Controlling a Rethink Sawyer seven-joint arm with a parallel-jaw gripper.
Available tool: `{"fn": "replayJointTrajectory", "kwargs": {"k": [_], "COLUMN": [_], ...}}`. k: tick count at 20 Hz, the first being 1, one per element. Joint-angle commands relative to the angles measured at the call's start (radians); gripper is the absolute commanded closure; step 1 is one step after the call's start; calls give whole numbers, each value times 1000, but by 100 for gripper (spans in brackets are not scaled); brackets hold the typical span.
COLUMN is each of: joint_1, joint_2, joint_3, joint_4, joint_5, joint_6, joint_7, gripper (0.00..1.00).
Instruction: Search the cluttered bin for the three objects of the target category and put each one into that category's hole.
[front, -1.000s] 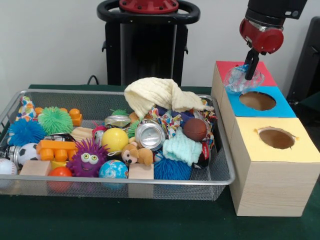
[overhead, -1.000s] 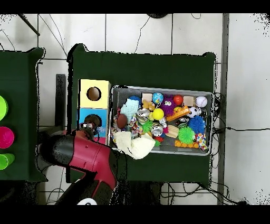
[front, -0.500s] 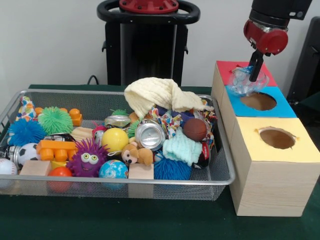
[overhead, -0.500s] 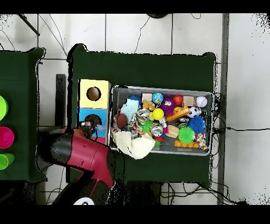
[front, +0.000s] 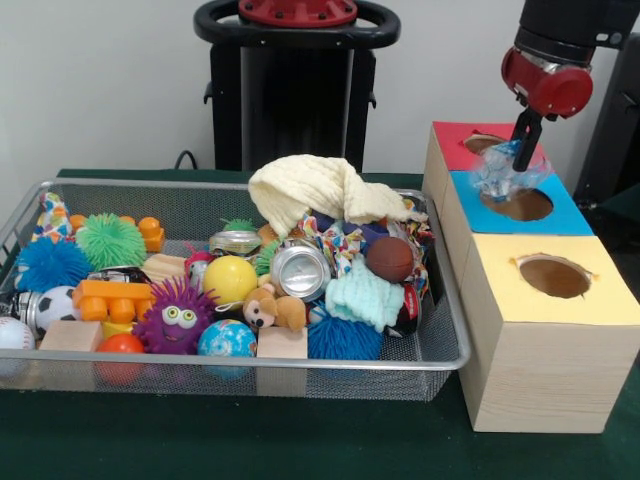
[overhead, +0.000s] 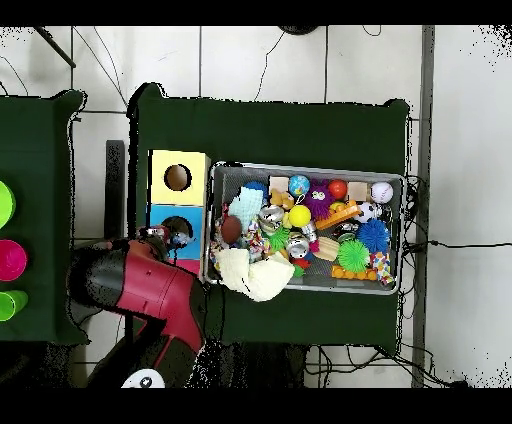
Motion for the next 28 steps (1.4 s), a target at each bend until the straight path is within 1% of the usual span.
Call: {"fn": "replayJointTrajectory", "kwargs": {"k": [1, 6, 15, 18, 19, 24, 28], "joint_1": [-11, -20, -5, -3, -6, -8, -8], "joint_2": [73, 73, 95, 99, 97, 96, 99], "joint_3": [36, 36, 14, 14, 19, 14, 4], "joint_4": [-44, -34, -62, -65, -63, -67, -76], "joint_5": [54, 64, 66, 63, 66, 54, 46], "joint_6": [50, 37, 66, 59, 54, 59, 85], "joint_7": [294, 275, 283, 274, 267, 244, 237], "gripper": [100, 100, 100, 100, 0, 0, 0]}}
